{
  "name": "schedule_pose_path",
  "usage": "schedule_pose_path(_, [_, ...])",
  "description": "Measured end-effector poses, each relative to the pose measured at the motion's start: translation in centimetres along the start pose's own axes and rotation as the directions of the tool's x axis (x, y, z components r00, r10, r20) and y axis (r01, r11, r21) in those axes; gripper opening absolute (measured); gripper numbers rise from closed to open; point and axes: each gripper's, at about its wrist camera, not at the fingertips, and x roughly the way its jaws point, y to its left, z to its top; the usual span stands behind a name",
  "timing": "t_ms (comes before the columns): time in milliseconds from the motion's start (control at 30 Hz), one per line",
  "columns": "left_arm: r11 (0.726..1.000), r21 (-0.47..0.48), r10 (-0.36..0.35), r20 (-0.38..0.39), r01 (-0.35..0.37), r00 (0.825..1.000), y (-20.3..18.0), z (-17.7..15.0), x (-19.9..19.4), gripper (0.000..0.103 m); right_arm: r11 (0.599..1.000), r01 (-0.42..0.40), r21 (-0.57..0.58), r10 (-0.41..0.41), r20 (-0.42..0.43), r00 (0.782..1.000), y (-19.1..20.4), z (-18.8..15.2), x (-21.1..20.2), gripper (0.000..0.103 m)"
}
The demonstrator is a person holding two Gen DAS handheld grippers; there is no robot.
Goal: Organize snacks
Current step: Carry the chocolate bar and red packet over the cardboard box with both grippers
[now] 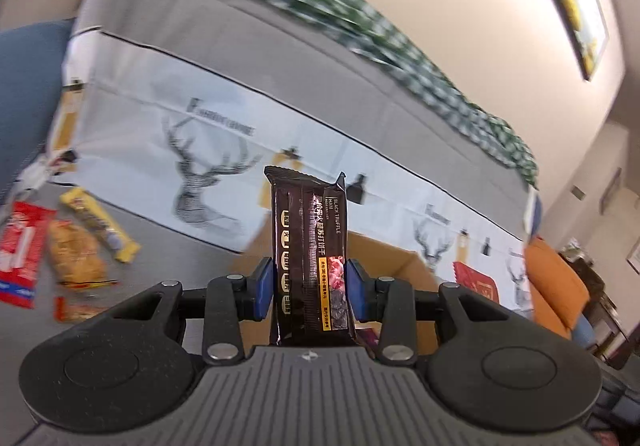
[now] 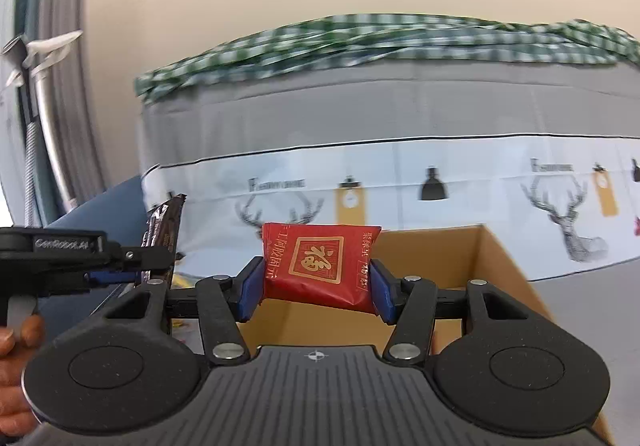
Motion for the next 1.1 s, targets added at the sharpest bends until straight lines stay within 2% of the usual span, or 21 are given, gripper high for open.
schedule_pose_path(233, [0.997, 0.034, -0.074, -0.031, 0.075, 0.997, -3.6, -1.3, 2.6, 0.042, 0.994, 0.102, 0.04, -0.103, 0.028, 0.994, -2.9, 0.4, -0.6, 0.057])
schedule_pose_path(533, [0.986, 0.075, -0.147, -0.056, 0.151, 0.987, -6.5, -2.9, 4.4, 0.042, 0.977, 0.205, 0.066, -0.207, 0.024, 0.978, -5.3, 0.0, -0.7, 0.057])
schedule_pose_path(800, [0.975, 0.107, -0.187, -0.059, 0.192, 0.981, -7.9, -3.6, 4.8, 0.042, 0.969, 0.235, 0.075, -0.238, 0.032, 0.971, -6.3, -0.1, -0.8, 0.057])
schedule_pose_path(1100, [0.973, 0.113, -0.198, -0.058, 0.204, 0.978, -8.2, -3.6, 4.9, 0.042, 0.968, 0.237, 0.081, -0.241, 0.043, 0.97, -6.4, -0.1, -1.0, 0.057])
